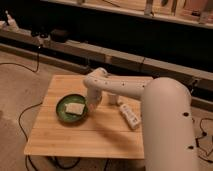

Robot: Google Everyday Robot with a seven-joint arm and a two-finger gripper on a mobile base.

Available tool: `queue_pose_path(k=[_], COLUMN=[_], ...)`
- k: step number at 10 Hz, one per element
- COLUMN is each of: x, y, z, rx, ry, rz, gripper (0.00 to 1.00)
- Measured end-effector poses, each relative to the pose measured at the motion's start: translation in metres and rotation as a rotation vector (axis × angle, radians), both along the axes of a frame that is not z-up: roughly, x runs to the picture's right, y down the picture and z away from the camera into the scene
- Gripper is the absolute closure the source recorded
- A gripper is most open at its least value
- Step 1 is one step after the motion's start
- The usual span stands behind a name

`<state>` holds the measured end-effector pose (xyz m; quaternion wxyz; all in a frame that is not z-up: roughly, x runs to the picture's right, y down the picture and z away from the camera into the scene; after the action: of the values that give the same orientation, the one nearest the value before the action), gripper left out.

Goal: Push the ceramic bowl across the table

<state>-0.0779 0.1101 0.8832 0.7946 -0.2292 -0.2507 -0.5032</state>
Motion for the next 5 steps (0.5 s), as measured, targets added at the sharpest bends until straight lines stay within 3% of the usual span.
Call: queue_pose_path(k=[5], x=[-0.029], y=[-0.022], z=[-0.018], rx=[0.037], ry=[-0.047], rz=[-0.003], gripper=[0.74])
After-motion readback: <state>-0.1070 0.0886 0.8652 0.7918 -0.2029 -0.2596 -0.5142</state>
